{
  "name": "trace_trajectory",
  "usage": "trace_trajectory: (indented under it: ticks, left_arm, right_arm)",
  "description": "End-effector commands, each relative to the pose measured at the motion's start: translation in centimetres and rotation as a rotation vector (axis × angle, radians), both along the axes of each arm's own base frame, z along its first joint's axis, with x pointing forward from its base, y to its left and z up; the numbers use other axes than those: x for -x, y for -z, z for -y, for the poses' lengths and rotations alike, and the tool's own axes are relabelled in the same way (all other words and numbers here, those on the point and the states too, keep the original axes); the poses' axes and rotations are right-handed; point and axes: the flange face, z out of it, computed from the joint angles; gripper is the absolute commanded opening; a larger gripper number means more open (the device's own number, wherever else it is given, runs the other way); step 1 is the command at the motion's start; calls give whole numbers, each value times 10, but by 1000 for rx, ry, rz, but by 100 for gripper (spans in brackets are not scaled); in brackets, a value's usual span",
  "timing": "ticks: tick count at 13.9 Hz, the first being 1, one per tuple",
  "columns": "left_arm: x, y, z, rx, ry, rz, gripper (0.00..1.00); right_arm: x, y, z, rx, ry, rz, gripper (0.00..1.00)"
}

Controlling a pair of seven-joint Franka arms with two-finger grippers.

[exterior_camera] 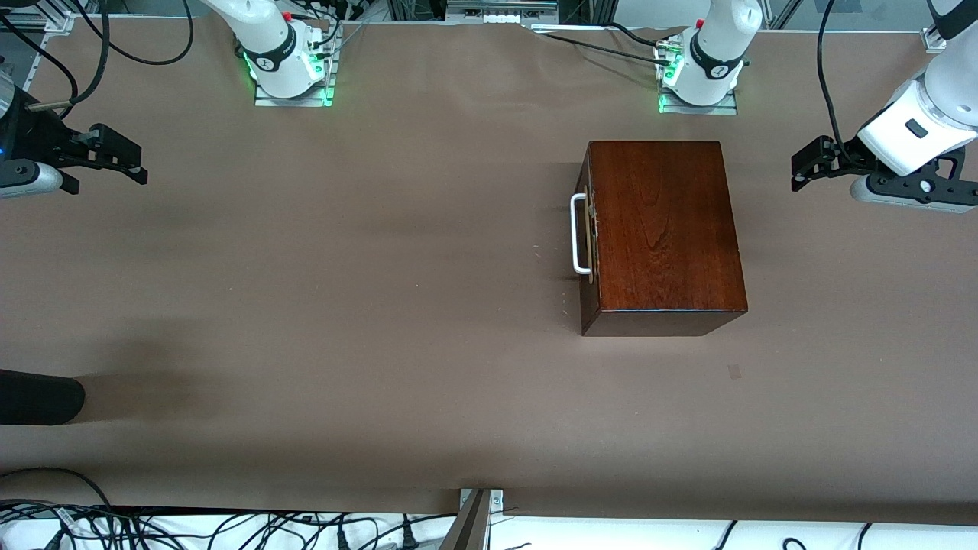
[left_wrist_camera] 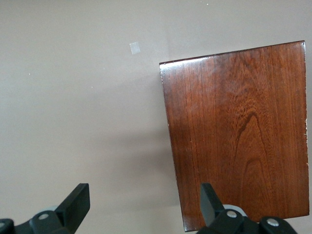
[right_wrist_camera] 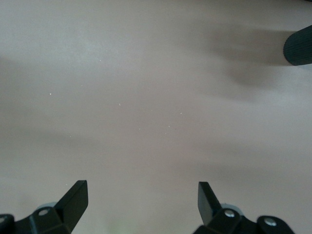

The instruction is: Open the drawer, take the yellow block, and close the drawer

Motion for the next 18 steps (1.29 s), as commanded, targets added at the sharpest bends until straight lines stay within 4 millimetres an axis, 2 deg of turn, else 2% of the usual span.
trace_trajectory:
  ticks: [1, 18]
  left_arm:
    - [-3, -6, 2, -25, 1, -3, 100]
    - [0, -10, 2, -26, -1, -31, 100]
  right_arm:
    - [-1, -5, 2, 3, 12, 5, 100]
    - [-1, -5, 2, 3, 12, 5, 100]
